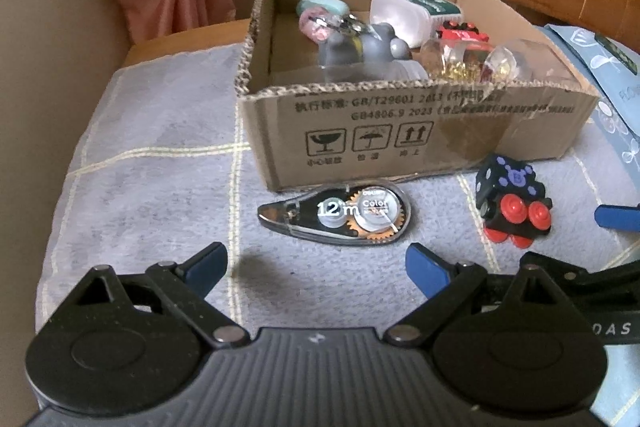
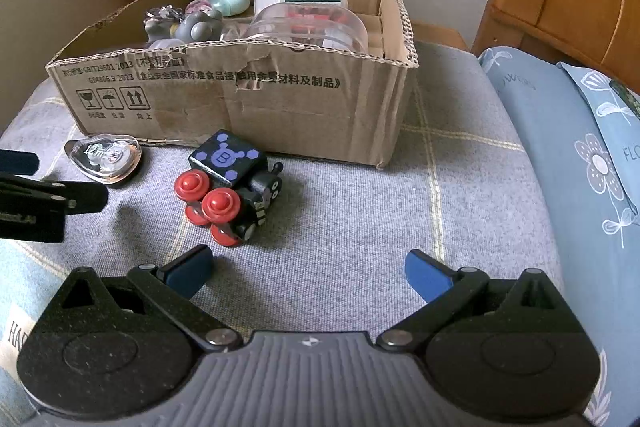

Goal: Organize rigid objects
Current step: 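Move the left tool to the correction tape while the right tool approaches the black fidget cube, then grasp the correction tape with the left tool while the right tool grasps the fidget cube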

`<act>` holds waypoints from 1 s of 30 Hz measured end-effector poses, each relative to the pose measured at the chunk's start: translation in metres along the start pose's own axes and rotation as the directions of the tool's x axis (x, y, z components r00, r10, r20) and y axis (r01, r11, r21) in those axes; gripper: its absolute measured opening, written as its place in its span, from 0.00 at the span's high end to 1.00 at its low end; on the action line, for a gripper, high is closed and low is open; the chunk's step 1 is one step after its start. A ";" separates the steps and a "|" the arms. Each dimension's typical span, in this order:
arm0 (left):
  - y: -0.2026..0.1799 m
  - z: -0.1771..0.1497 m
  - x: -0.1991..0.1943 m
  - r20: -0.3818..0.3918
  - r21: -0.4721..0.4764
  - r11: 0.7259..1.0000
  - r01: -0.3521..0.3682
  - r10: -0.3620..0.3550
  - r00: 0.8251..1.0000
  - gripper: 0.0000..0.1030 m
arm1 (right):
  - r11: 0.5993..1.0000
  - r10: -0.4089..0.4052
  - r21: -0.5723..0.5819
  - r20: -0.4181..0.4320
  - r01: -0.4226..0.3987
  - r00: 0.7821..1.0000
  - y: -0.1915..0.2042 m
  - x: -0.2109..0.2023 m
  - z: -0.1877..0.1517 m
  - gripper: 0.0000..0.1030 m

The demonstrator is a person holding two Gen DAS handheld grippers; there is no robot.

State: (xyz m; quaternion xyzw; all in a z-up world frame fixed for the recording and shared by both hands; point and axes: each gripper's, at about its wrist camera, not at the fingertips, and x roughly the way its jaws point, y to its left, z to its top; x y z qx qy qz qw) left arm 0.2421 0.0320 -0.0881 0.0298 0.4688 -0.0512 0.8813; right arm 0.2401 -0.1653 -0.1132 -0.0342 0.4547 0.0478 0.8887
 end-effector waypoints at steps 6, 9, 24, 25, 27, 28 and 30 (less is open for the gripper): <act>0.000 -0.001 0.006 0.001 -0.012 1.000 0.008 -0.008 1.000 0.06 | 1.000 0.007 -0.011 0.012 -0.007 1.000 0.000 -0.002 -0.003 0.00; -0.001 0.000 0.007 0.010 -0.013 1.000 0.005 -0.004 1.000 0.05 | 1.000 0.011 -0.016 0.020 -0.011 1.000 0.000 -0.002 -0.005 0.00; -0.012 0.008 0.019 0.088 -0.046 0.999 -0.019 0.023 0.996 0.01 | 0.999 0.035 -0.043 0.072 -0.032 0.997 -0.001 -0.002 -0.010 0.00; -0.012 0.008 0.019 0.089 -0.049 0.999 -0.020 0.024 0.996 0.02 | 0.998 0.037 -0.045 0.073 -0.033 0.997 -0.001 -0.002 -0.010 0.00; -0.013 0.008 0.018 0.090 -0.051 0.999 -0.020 0.025 0.996 0.03 | 0.998 0.038 -0.046 0.076 -0.035 0.996 -0.001 -0.002 -0.010 0.00; -0.014 0.007 0.018 0.092 -0.050 0.999 -0.019 0.024 0.996 0.04 | 0.998 0.039 -0.047 0.076 -0.035 0.996 0.000 -0.002 -0.009 0.00; -0.014 0.007 0.016 0.100 -0.046 0.999 -0.018 0.022 0.995 0.12 | 0.998 0.042 -0.051 0.072 -0.038 0.997 0.002 -0.001 -0.007 0.00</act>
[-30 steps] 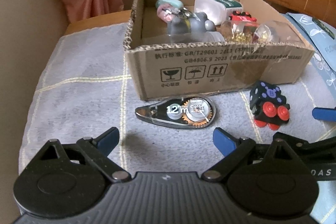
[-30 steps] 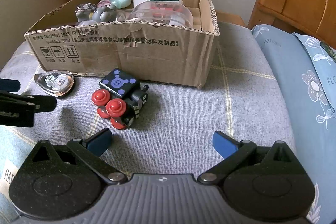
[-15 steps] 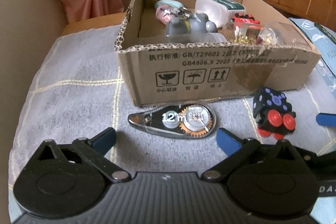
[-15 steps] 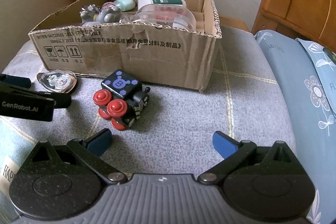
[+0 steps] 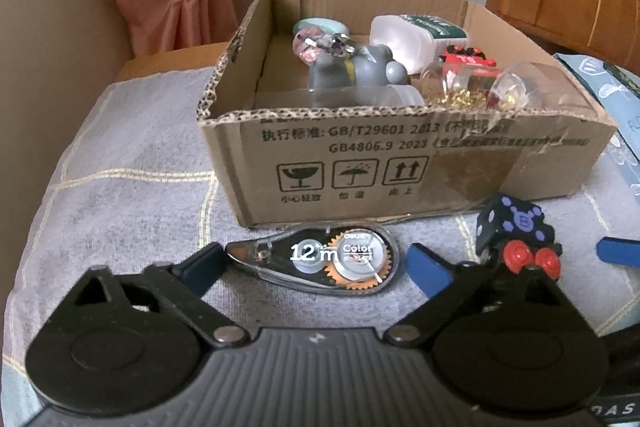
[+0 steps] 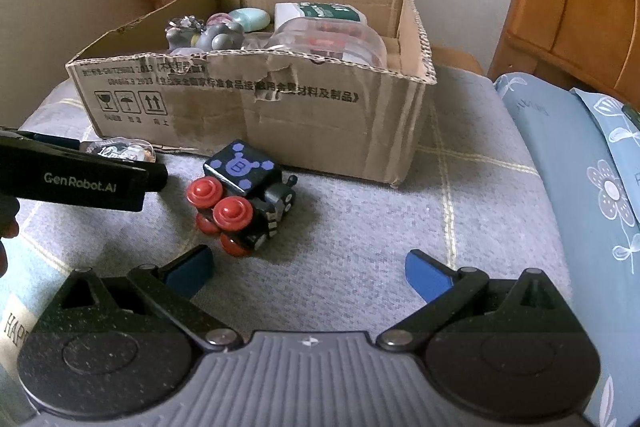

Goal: Organize rigid objects
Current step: 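Grasp the correction tape with the left tool while the right tool grasps the fidget cube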

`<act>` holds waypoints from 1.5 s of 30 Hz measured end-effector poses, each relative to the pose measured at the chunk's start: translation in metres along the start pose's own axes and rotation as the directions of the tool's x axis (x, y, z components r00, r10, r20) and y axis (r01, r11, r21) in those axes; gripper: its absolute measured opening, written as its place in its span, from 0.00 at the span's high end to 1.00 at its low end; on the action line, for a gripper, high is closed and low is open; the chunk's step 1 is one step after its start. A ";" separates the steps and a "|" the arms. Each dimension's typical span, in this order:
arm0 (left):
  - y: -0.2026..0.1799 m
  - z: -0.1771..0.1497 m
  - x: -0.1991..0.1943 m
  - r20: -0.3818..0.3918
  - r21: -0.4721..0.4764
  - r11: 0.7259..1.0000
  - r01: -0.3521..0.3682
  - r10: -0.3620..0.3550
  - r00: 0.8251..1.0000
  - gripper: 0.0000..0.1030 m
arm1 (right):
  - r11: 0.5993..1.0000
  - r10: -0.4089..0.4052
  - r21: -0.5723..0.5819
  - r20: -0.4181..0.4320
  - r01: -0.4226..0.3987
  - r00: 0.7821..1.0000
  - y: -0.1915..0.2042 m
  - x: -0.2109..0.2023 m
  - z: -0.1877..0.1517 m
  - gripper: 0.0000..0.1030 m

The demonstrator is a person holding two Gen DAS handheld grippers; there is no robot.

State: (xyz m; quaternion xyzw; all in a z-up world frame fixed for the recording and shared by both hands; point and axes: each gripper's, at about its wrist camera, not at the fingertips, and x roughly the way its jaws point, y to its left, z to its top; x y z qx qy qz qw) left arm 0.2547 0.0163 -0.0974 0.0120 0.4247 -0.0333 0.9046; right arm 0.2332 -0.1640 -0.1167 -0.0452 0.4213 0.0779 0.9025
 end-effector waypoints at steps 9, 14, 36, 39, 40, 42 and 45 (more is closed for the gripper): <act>0.006 -0.003 -0.005 -0.003 -0.004 1.000 -0.001 0.001 1.000 0.13 | 0.996 0.059 -0.066 0.016 -0.058 0.998 0.017 0.010 0.011 0.00; 0.015 -0.007 -0.008 -0.006 -0.019 1.000 -0.013 0.013 1.000 0.13 | 0.992 0.081 -0.098 0.017 -0.079 0.997 0.025 0.017 0.021 0.00; 0.036 -0.019 -0.015 -0.004 -0.045 0.999 -0.019 0.019 1.000 0.13 | 0.991 0.116 -0.064 -0.009 -0.116 0.993 0.046 0.012 0.025 0.07; 0.038 -0.018 -0.014 -0.007 -0.062 0.998 -0.035 0.034 0.999 0.13 | 0.985 0.151 -0.085 0.001 -0.150 0.989 0.053 0.014 0.028 0.10; 0.040 -0.019 -0.015 -0.005 -0.066 0.997 -0.032 0.032 0.999 0.13 | 0.984 0.153 -0.096 0.006 -0.152 0.988 0.055 0.016 0.029 0.10; 0.044 -0.019 -0.016 -0.003 -0.078 0.997 -0.014 0.014 1.000 0.13 | 0.981 0.155 -0.116 0.012 -0.153 0.988 0.057 0.019 0.032 0.11; 0.050 -0.020 -0.016 -0.005 -0.086 0.996 -0.017 0.017 1.000 0.13 | 0.980 0.153 -0.133 0.017 -0.149 0.988 0.058 0.020 0.034 0.17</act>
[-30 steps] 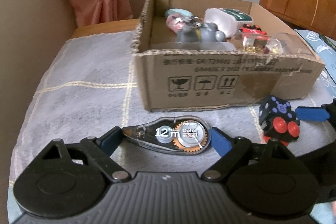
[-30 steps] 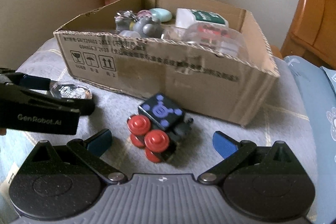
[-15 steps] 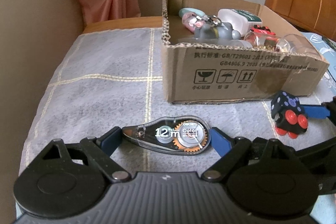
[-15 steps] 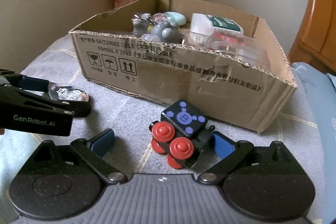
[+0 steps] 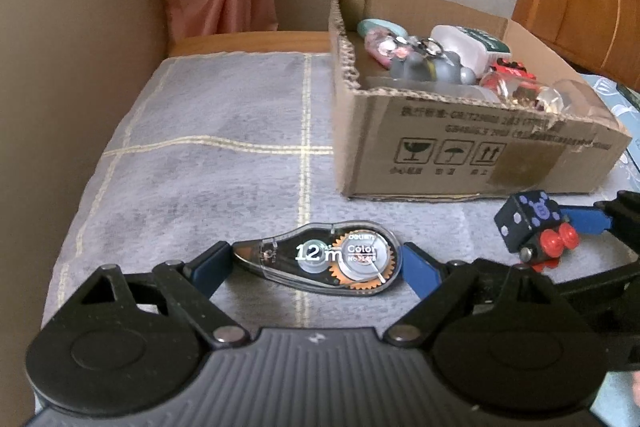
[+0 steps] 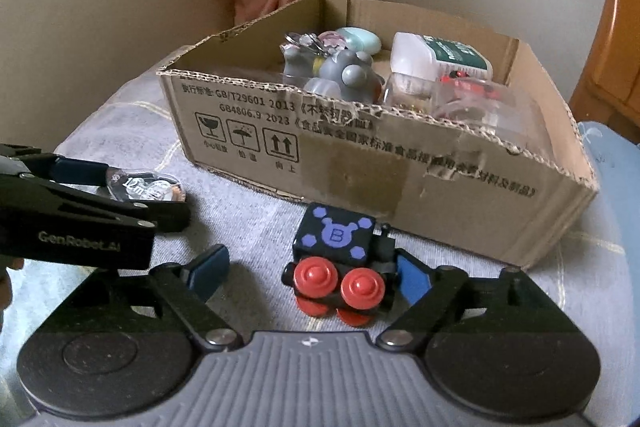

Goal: Organize rigid objects
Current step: 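Grasp the correction tape with the left tool while the right tool grasps the fidget cube, then carry the tape and fidget cube into the box and open both tools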

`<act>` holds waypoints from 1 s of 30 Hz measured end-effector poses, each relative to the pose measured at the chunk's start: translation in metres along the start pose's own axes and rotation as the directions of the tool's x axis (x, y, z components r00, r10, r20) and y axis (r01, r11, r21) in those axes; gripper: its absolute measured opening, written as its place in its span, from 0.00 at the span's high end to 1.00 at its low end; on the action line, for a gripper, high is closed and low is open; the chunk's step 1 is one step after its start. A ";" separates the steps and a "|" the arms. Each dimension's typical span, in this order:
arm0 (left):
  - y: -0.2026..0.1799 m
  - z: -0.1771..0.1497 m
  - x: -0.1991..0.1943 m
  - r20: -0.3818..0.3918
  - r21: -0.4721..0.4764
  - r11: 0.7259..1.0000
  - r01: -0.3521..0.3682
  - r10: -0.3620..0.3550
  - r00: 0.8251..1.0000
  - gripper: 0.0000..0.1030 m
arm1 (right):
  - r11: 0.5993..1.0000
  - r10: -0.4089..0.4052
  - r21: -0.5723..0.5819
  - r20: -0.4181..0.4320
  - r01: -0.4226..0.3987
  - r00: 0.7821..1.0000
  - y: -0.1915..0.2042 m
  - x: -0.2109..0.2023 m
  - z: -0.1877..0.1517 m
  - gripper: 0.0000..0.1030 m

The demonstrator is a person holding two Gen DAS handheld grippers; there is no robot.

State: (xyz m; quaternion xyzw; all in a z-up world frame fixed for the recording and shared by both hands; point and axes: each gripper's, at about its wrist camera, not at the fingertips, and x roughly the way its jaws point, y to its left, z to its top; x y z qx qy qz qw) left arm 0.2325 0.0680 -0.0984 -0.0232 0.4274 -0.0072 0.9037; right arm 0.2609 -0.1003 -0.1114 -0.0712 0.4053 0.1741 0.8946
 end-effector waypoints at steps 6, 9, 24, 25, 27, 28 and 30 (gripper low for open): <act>0.003 -0.003 -0.001 0.004 0.013 1.000 -0.001 0.001 1.000 0.13 | 0.999 -0.043 0.033 0.002 0.043 0.999 -0.004 -0.004 0.002 0.40; 0.003 -0.004 -0.002 0.000 0.032 0.999 0.004 -0.004 1.000 0.13 | 0.998 -0.065 0.020 -0.008 0.065 0.998 -0.005 -0.005 0.003 0.42; -0.008 -0.002 -0.024 -0.019 0.153 0.988 0.033 -0.031 0.999 0.13 | 0.998 -0.019 -0.060 -0.014 0.018 1.000 -0.021 -0.042 0.002 0.42; -0.008 -0.002 -0.027 -0.023 0.159 0.986 0.040 -0.037 0.999 0.13 | 0.998 -0.015 -0.067 -0.014 0.014 1.000 -0.021 -0.046 0.002 0.42; -0.009 -0.002 -0.031 -0.035 0.176 0.983 0.059 -0.053 0.998 0.13 | 0.997 -0.006 -0.079 -0.015 0.005 1.000 -0.024 -0.053 0.002 0.42; -0.010 -0.001 -0.033 -0.041 0.187 0.980 0.067 -0.061 0.997 0.13 | 0.996 0.000 -0.084 -0.018 -0.002 1.000 -0.025 -0.056 0.003 0.42; -0.012 0.001 -0.040 -0.045 0.215 0.973 0.083 -0.075 0.996 0.13 | 0.995 0.009 -0.095 -0.025 -0.011 1.000 -0.026 -0.062 0.003 0.42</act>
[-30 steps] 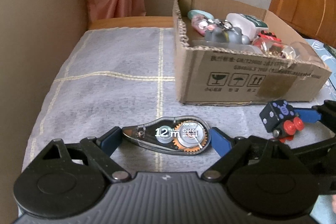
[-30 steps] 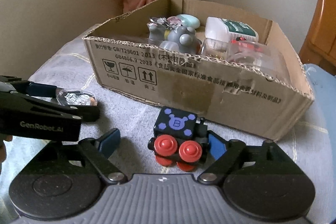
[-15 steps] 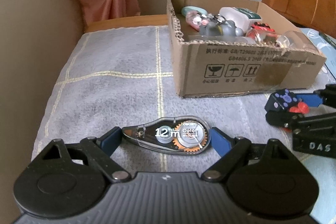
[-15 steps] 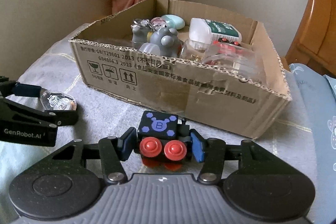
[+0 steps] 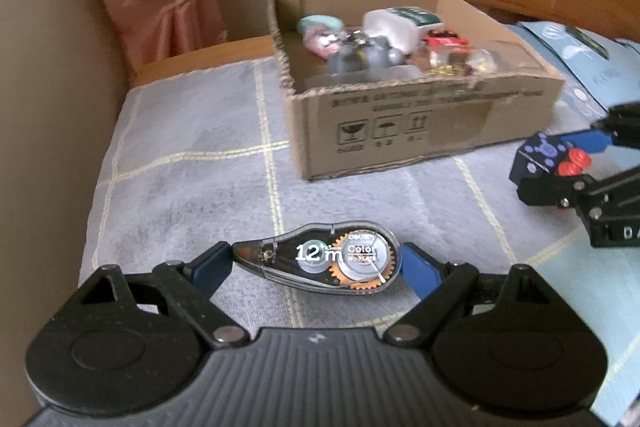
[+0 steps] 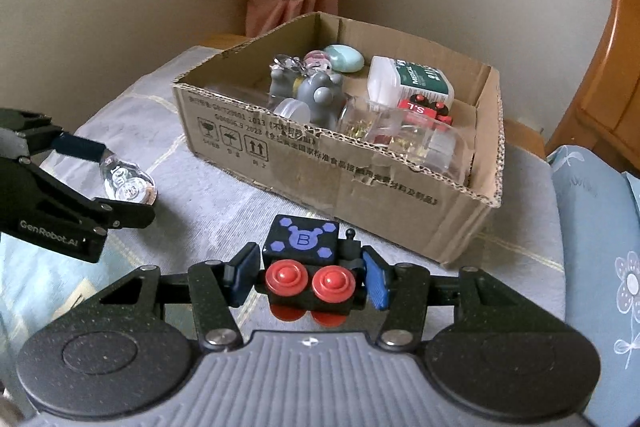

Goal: Organize rigid objects
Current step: 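Carry the tape and fidget cube into the box and open both tools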

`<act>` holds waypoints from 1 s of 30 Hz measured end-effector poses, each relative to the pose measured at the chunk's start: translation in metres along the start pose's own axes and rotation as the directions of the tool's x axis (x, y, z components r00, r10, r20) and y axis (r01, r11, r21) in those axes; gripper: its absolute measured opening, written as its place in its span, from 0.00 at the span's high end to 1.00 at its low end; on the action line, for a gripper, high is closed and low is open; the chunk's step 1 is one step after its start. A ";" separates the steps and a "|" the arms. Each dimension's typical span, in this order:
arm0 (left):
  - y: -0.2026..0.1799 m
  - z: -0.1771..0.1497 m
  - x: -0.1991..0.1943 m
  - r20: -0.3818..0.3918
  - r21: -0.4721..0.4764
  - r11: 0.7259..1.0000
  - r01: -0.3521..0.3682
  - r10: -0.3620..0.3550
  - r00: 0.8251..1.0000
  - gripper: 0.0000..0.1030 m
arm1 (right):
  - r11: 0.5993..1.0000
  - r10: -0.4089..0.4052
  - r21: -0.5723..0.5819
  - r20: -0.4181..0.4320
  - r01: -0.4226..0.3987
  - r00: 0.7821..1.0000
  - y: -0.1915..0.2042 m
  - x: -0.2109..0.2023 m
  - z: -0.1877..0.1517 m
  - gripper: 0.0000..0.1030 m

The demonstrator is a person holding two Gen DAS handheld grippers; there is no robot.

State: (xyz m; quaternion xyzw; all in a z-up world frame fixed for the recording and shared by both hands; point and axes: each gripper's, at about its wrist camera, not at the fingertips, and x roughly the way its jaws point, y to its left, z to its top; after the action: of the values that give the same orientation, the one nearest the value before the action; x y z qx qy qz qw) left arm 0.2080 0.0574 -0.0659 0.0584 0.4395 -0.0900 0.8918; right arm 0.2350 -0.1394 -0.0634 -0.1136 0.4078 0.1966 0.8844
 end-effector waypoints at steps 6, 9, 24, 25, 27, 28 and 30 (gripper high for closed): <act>0.003 0.029 -0.027 0.024 0.062 0.996 0.062 -0.063 0.998 0.13 | 0.999 0.031 -0.021 0.019 -0.031 0.999 -0.007 -0.022 0.013 0.42; 0.003 0.056 -0.039 0.061 0.103 0.993 0.064 -0.071 0.996 0.13 | 0.999 0.042 -0.037 0.055 -0.040 0.998 -0.010 -0.035 0.027 0.42; -0.013 0.197 0.029 0.112 0.111 0.990 0.084 -0.096 0.989 0.13 | 0.999 -0.024 0.035 0.097 0.020 0.995 -0.049 -0.031 0.074 0.42; -0.012 0.201 0.035 0.109 0.097 0.992 0.080 -0.091 0.990 0.13 | 0.999 -0.030 0.039 0.096 0.027 0.995 -0.051 -0.031 0.075 0.42; -0.008 0.203 0.044 0.104 0.069 0.995 0.070 -0.077 0.992 0.11 | 0.998 -0.040 0.048 0.090 0.036 0.995 -0.056 -0.030 0.076 0.42; -0.005 0.203 0.047 0.106 0.053 0.996 0.065 -0.071 0.992 0.11 | 0.998 -0.042 0.048 0.088 0.038 0.995 -0.057 -0.029 0.076 0.42; 0.001 0.198 0.048 0.105 0.030 0.997 0.073 -0.076 0.992 0.11 | 0.998 -0.042 0.049 0.086 0.038 0.995 -0.058 -0.028 0.077 0.42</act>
State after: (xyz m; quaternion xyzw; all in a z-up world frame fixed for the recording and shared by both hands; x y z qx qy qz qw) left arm 0.3899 0.0170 0.0166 0.0487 0.3922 -0.1321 0.9090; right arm 0.2958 -0.1704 0.0093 -0.0924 0.3710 0.1739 0.9075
